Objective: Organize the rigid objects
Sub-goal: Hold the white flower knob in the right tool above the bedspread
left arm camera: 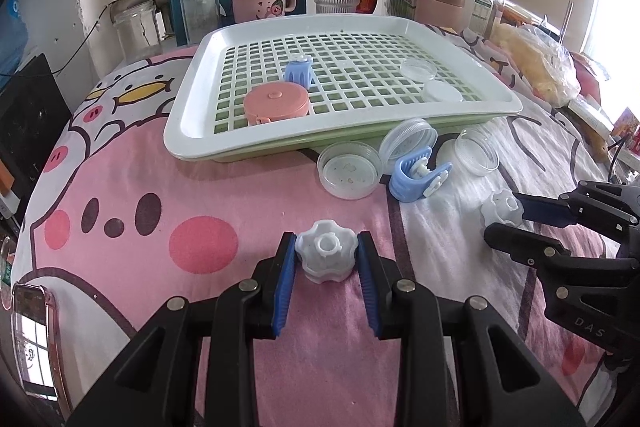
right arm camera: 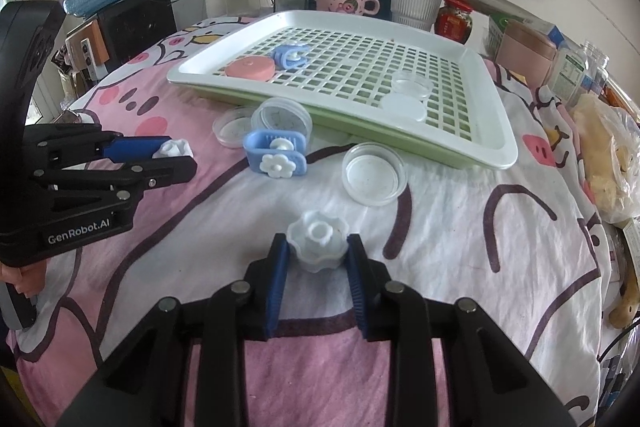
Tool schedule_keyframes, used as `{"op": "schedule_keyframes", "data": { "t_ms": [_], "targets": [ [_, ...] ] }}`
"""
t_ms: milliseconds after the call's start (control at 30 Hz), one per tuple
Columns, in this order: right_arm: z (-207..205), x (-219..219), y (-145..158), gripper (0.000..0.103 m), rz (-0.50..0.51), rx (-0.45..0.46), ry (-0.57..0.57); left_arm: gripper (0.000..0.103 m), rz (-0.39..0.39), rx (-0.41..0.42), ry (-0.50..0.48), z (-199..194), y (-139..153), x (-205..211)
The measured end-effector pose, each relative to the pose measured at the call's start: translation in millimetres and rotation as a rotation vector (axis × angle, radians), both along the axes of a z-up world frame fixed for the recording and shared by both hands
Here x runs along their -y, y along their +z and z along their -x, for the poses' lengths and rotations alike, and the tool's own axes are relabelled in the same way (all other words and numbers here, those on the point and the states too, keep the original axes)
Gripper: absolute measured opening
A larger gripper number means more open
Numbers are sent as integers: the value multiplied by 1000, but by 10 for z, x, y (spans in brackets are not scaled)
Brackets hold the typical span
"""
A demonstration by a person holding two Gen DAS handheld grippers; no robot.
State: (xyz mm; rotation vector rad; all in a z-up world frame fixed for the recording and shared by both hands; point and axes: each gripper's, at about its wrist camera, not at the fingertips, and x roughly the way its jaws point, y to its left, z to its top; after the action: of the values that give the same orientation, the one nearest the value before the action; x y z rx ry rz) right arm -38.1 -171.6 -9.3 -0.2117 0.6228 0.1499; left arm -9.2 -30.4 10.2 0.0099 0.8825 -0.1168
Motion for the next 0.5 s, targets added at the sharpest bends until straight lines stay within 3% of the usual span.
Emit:
{"op": "schedule_keyframes", "data": {
  "t_ms": [500],
  "targets": [
    [14, 71, 23, 29, -52, 16, -2, 29, 19, 24, -4, 36, 39, -32]
  ]
}}
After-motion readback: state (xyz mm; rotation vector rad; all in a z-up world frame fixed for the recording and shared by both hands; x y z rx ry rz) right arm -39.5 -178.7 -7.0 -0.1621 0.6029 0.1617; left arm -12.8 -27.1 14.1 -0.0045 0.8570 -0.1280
